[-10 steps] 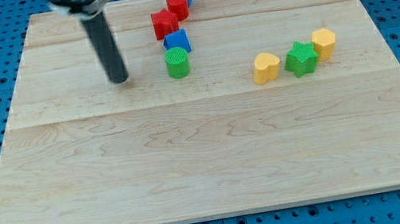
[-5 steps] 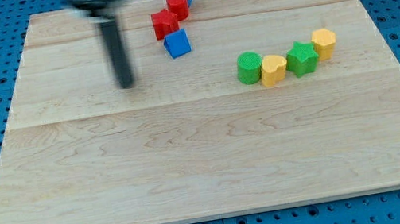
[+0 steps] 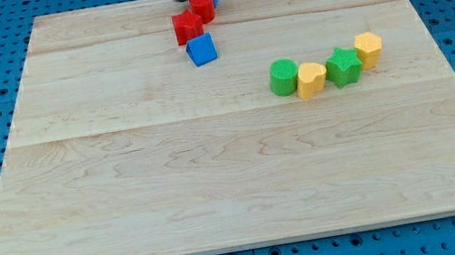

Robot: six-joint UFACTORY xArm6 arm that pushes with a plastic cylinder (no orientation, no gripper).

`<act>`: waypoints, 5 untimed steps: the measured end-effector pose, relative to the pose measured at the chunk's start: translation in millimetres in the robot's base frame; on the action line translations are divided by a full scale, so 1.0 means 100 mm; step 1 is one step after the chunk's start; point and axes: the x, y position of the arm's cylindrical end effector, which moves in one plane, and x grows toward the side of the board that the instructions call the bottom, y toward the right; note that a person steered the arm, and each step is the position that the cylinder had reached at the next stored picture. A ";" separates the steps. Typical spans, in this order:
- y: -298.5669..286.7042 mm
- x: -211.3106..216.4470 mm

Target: Separate blue cube and red circle away from each other

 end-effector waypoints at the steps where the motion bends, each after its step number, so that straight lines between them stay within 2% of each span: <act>1: -0.15 0.35; 2: 0.29 0.75; 3: 1.50 0.40; 4: 1.22 0.02; 5: 0.95 0.00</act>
